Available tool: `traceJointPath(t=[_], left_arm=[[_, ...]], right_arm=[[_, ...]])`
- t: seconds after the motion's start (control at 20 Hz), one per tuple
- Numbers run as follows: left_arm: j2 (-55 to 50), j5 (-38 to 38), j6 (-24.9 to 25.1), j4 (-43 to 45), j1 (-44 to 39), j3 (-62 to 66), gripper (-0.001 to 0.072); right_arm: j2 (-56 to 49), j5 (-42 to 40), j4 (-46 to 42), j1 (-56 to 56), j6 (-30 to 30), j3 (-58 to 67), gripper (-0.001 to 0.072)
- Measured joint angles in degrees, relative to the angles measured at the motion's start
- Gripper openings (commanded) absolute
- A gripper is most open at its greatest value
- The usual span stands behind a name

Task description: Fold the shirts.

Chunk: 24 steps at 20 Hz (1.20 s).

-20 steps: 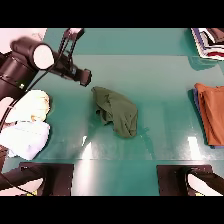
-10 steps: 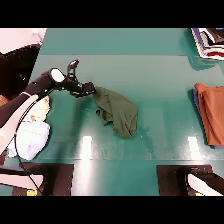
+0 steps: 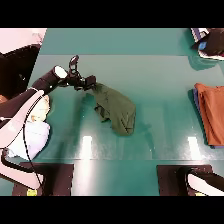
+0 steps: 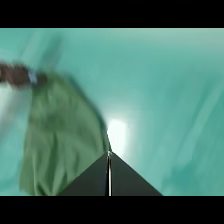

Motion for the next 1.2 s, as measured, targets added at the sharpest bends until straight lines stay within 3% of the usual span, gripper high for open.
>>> traceJointPath(t=[0.05,0.1,0.15,0.2,0.25,0.5,0.75,0.85,0.9,1.2], left_arm=[[0.0,-1.6,0.3,1.3,0.3,1.4,0.003],[-0.1,-3.5,0.4,2.9,0.6,2.8,0.003],[-0.1,-5.2,0.6,4.4,0.7,4.2,0.003],[-0.1,-6.5,0.7,5.5,0.9,5.2,0.003],[-0.2,-7.7,0.7,6.5,0.9,6.1,0.003],[-0.2,-10.1,1.0,8.7,1.1,7.9,0.003],[-0.2,-10.5,1.0,9.2,1.2,8.2,0.003],[-0.2,-10.6,1.0,9.3,1.2,8.3,0.0029],[-0.2,-10.6,1.0,9.3,1.2,8.3,0.0029],[5.9,-10.1,0.8,10.6,1.2,8.5,0.0028]], right_arm=[[-0.3,0.3,0.1,0.0,0.3,-3.2,0.0025],[-0.5,0.2,0.1,0.1,0.7,-7.6,0.0197],[-0.7,-0.1,0.1,0.5,1.2,-12.1,0.0441],[-0.9,-1.2,0.4,1.0,1.4,-17.4,0.0494],[-1.4,-2.7,0.6,1.7,1.6,-22.9,0.0494],[-7.5,-13.7,12.0,7.0,-3.4,-43.1,0.0492],[-15.6,-20.4,23.9,13.3,-9.9,-46.7,0.0416],[-18.3,-21.6,25.7,15.4,-11.0,-45.4,0.0117],[-19.1,-21.9,26.2,16.2,-11.5,-44.7,0.0016],[-16.3,-23.7,23.1,16.1,-11.6,-39.3,0.0014]])
